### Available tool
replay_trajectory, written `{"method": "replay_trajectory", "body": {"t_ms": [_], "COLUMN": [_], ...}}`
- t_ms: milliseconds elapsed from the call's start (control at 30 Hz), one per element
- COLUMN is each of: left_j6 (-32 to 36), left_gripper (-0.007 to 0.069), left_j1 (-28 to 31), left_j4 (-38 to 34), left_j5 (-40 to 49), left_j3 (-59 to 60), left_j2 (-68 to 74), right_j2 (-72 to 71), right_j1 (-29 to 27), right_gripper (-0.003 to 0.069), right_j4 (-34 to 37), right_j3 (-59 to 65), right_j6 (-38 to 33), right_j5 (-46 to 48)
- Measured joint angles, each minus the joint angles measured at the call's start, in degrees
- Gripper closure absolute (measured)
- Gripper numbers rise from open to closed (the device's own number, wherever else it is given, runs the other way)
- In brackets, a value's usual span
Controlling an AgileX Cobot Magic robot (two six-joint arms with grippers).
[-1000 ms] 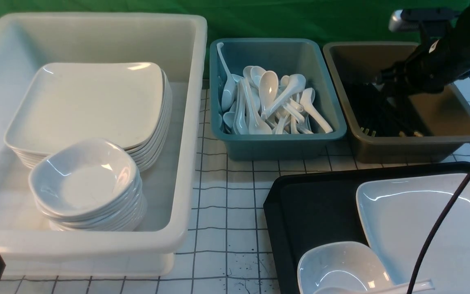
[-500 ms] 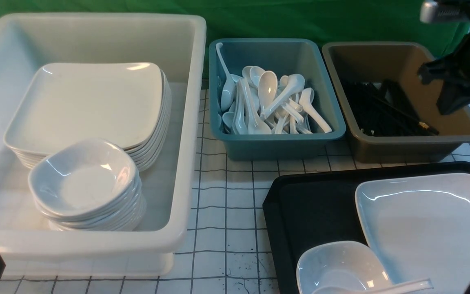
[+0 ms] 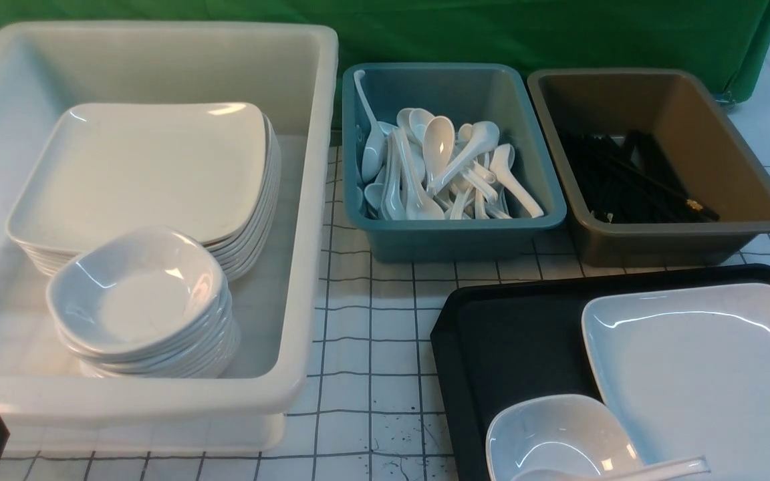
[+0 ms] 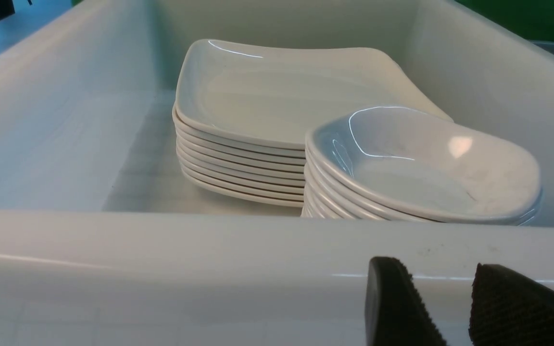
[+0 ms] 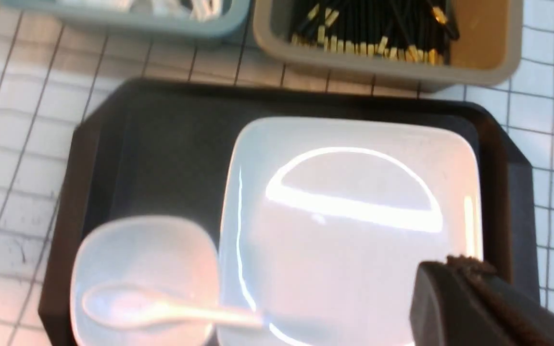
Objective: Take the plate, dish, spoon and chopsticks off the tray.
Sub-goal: Use the left arm to grab a soup spoon from the plate
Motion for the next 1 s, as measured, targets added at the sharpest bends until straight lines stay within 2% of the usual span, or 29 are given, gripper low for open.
{"method": "replay_trajectory", "body": {"t_ms": [267, 333, 433, 467, 500, 533, 633, 733, 767, 833, 900, 967, 1000], "left_j6": [-0.6, -2.6, -12.3, -12.3, -18.4, -20.9, -24.9, -28.3, -32.7, -39.0, -45.6, -50.7, -53.3], "left_gripper": [0.0384, 0.0384, 0.0384, 0.0384, 0.0384, 0.0384, 0.0384, 0.0384, 0.0384, 0.0384, 0.0384, 0.0384, 0.0384], "left_j1": [0.0, 0.0, 0.0, 0.0, 0.0, 0.0, 0.0, 0.0, 0.0, 0.0, 0.0, 0.0, 0.0], "left_j4": [2.5, 0.6, -12.4, -13.4, -20.9, -24.5, -29.7, -31.8, -32.6, -32.3, -28.9, -21.5, -13.3], "left_j5": [-2.2, -4.2, -8.9, -9.2, -10.9, -11.8, -13.9, -15.9, -18.1, -22.1, -26.2, -30.0, -33.2], "left_j3": [0.0, 0.0, 0.0, 0.0, 0.0, 0.0, 0.0, 0.0, 0.0, 0.0, 0.0, -0.7, -2.7], "left_j2": [0.0, 0.0, 0.0, 0.0, 0.0, 0.0, 0.0, 0.0, 0.0, 0.0, 0.0, 0.0, 0.0], "right_j2": [-28.4, -33.3, -41.0, -41.4, -43.9, -45.1, -46.8, -47.0, -47.1, -47.2, -47.2, -47.2, -47.2], "right_j1": [0.0, 0.0, 0.0, 0.0, 0.0, 0.0, 0.0, 0.0, 0.0, 0.0, 0.0, 0.0, 0.0], "right_gripper": [0.0625, 0.0623, 0.0613, 0.0612, 0.0608, 0.0604, 0.0593, 0.0589, 0.0589, 0.0588, 0.0586, 0.0582, 0.0580], "right_j4": [-1.0, -1.1, -1.1, -1.2, -1.2, -1.2, -1.2, -1.2, -1.2, -1.2, -1.2, -1.2, -1.2], "right_j3": [24.8, 28.5, 35.7, 36.4, 38.8, 40.2, 42.9, 43.4, 43.4, 43.4, 43.4, 43.4, 43.4], "right_j6": [-1.7, -1.9, -2.1, -2.2, -2.3, -2.5, -2.5, -2.5, -2.5, -2.5, -2.5, -2.5, -2.5], "right_j5": [-9.7, -10.8, -12.9, -13.1, -14.4, -15.0, -16.2, -16.8, -17.4, -18.9, -20.2, -20.9, -21.2]}}
